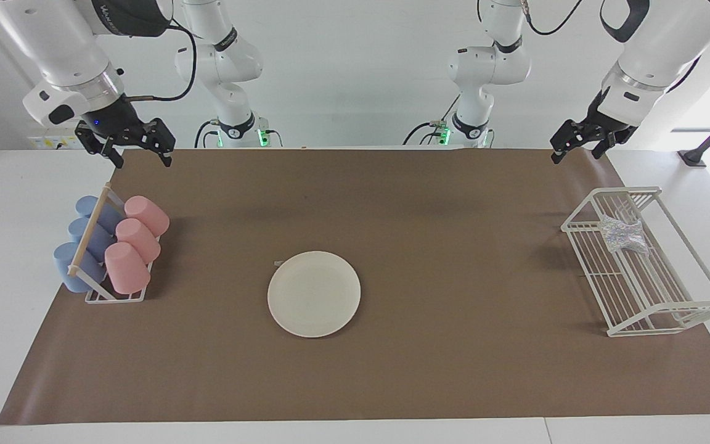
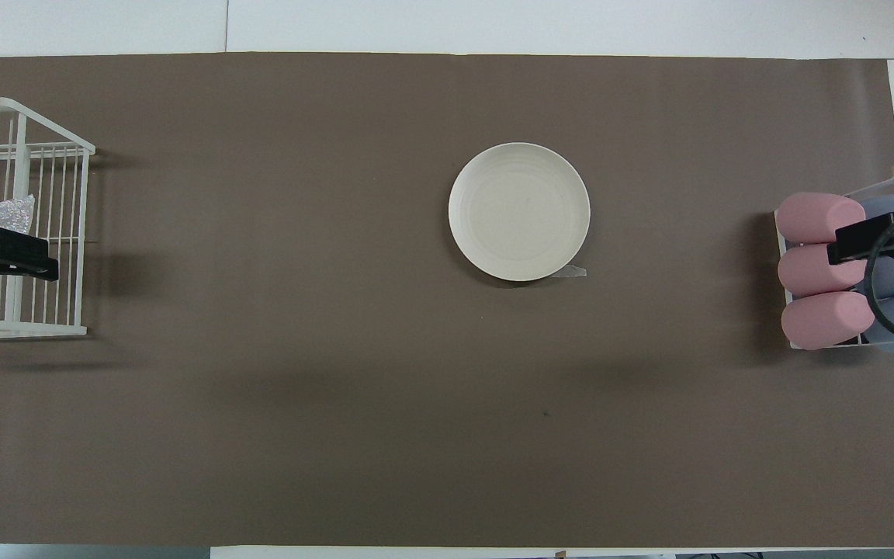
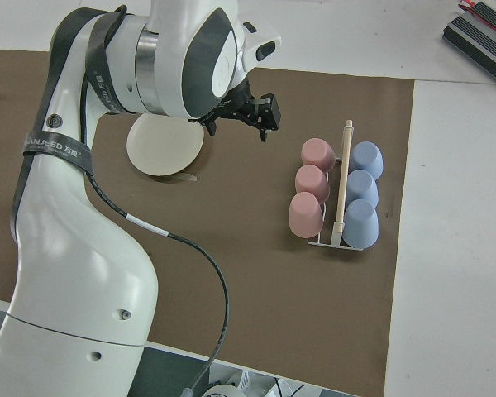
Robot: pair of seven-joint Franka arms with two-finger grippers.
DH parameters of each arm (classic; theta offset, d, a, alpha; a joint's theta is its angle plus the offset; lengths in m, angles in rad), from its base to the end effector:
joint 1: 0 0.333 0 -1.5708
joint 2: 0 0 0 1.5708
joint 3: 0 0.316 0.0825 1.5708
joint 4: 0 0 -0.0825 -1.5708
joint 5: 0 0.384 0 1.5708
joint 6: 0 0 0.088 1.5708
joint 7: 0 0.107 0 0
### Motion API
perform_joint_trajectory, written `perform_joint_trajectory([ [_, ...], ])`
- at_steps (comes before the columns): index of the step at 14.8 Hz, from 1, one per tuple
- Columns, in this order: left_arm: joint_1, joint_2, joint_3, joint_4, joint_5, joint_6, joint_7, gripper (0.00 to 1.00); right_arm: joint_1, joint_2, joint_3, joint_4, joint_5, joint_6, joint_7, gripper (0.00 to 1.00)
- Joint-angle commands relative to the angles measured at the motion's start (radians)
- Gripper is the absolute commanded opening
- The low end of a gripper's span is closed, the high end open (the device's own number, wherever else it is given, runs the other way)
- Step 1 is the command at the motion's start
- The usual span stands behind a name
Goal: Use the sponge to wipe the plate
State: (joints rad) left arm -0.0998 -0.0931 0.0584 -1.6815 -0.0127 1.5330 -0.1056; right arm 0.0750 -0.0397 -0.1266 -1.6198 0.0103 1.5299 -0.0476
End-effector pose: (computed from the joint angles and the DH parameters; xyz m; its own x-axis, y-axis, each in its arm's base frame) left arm 0.5197 -0.0215 0.6193 0.9964 0.0632 -0.0571 0.0640 -0.9979 0.0122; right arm 0.5365 -0.0280 0.6195 0.9988 -0.0032 -0.0497 -0.0041 -0.9998 -0.0177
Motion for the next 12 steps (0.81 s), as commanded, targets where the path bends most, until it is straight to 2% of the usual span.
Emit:
perform_joint_trajectory([
  [1,0.006,-0.008,0.001,-0.003,-0.013,0.009,0.012,1.0,-0.004,-0.012,0.007,-0.003,-0.013,-0.013,0.014,1.0],
  [9,0.009,-0.01,0.009,-0.006,-0.015,0.018,-0.015,1.0,-0.003,-0.012,0.007,-0.003,-0.013,-0.014,0.029,1.0],
  [12,0.011,-0.007,0.011,-0.007,0.0,0.056,-0.06,1.0,-0.001,-0.012,0.008,-0.002,-0.013,-0.026,0.13,1.0],
])
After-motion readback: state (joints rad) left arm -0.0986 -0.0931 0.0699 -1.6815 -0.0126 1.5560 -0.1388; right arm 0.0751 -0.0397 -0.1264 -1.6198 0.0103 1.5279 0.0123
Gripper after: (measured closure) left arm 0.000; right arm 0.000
